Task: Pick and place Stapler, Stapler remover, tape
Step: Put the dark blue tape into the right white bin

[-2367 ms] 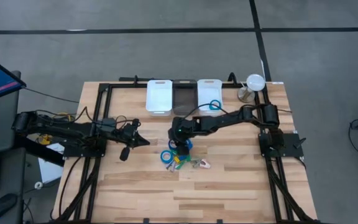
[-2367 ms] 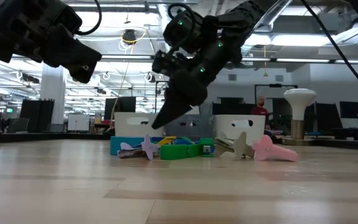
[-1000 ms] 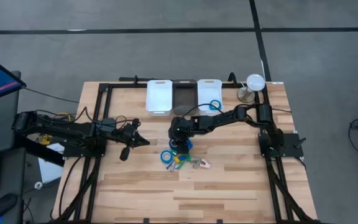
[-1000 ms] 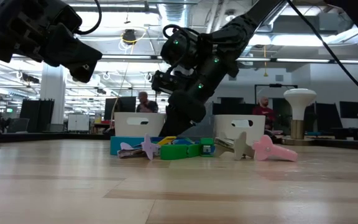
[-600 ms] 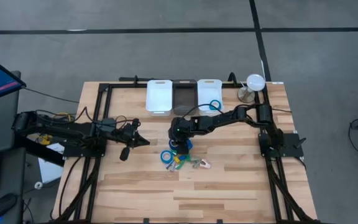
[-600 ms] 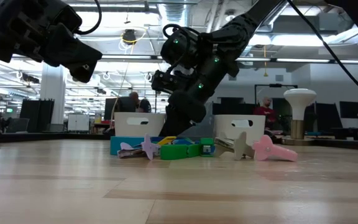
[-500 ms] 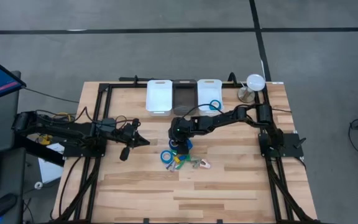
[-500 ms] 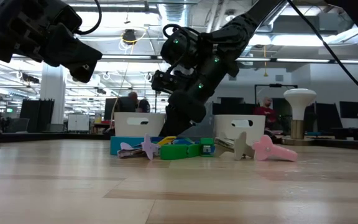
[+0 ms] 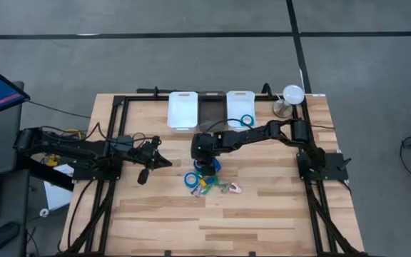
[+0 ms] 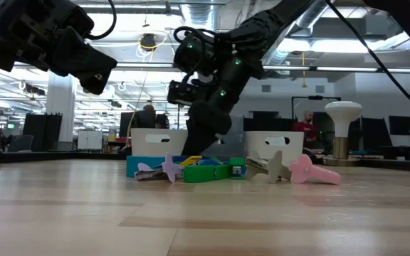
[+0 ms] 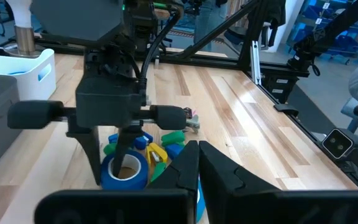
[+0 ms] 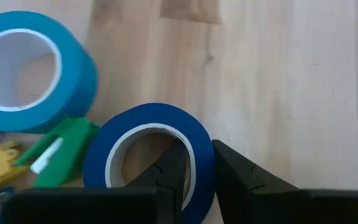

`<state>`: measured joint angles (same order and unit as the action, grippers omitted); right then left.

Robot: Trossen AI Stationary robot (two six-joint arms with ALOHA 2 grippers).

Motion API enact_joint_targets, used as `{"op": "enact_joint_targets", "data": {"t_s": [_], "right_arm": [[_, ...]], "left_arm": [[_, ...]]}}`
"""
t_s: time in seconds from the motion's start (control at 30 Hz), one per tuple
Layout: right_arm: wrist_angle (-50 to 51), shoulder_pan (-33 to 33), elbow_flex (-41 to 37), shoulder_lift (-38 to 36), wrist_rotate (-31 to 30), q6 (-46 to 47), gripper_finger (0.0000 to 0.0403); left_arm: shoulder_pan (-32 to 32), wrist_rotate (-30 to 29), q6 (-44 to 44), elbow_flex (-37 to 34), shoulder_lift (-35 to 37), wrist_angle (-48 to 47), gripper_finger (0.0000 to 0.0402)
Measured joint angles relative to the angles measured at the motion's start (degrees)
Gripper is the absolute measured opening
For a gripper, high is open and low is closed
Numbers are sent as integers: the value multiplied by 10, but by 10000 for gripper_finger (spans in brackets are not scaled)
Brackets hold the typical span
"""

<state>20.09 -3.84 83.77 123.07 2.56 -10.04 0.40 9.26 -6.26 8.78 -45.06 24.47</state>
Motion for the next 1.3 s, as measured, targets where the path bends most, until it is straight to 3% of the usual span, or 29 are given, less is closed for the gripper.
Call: {"op": "enact_joint_targets", "data": {"t_s": [0.33,0.67,1.3], "right_arm": [[83,-11,42,-2,1,-5,60],[99,-17,42,-7,4,5,60],[147,-10,41,-209,-29,-5,60]], "left_arm": [[0,0,0,0,0,0,4],[0,0,0,0,0,0,4],[0,0,0,0,0,0,4]]}}
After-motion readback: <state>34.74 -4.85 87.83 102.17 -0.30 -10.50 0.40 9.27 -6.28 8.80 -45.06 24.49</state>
